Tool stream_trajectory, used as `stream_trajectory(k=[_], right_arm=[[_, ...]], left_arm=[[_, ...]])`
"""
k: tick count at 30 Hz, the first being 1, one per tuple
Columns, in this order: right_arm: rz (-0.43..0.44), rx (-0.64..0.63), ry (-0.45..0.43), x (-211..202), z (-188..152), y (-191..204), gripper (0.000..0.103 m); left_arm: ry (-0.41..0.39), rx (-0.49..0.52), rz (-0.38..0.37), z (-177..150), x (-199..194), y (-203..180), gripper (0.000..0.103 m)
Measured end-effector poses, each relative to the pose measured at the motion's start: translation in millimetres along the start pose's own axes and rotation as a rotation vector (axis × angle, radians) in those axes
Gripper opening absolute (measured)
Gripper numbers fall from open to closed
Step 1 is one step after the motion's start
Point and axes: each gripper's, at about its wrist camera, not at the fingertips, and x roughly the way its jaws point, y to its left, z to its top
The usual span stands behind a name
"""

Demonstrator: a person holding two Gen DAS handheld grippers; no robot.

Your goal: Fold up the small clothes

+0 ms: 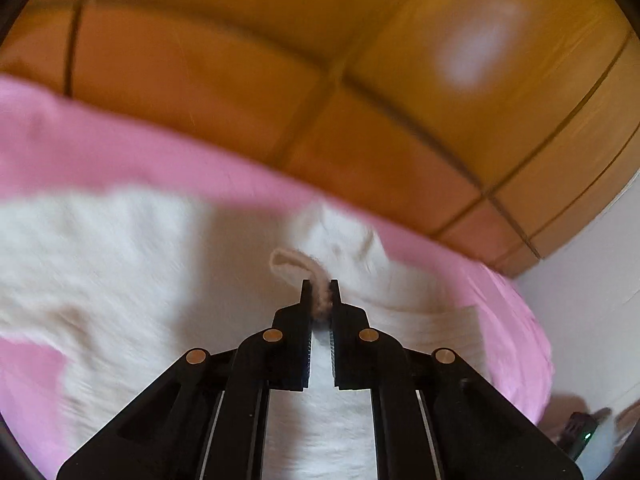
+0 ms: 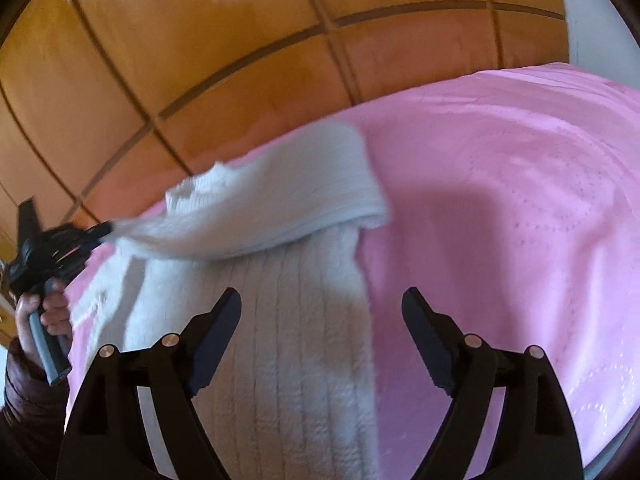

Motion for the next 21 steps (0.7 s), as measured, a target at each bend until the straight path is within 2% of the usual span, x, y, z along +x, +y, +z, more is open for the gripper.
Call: stream_trajectory(k=[1,4,9,13,16,17,21], right_arm=[[0.006,0.013,-0.011,0,4,-1,0.083],[0.028,0.020,-0.037,6,17,6,0.082],[0.061,-0.031,-0.053,29,42,42,0.082],[-0.023,-0.108,0.018,77,49,70,0.082],[-0.104,-0.144,0.104,111,36,73,0.083],[-0.134,-0.172,0.093,116,31,76,0.085],[-0.204,-0.246,0.058,119,21,88,0.090]], left_arm=[[-0.014,0.018,0.028,3,-6,5,0.006],[0.021,0.040,0.098,-2,-2,20,0.006],[0.078,0.032,0.147,-20,18,36,0.006],[0.057,0.072,0.256,-27,33,44,0.006],[0.036,0.158,0.383,-31,44,47,0.006],[0.036,0.165,0.406,-31,47,50,0.006],[0.035,0.079,0.397,-27,36,68,0.008]])
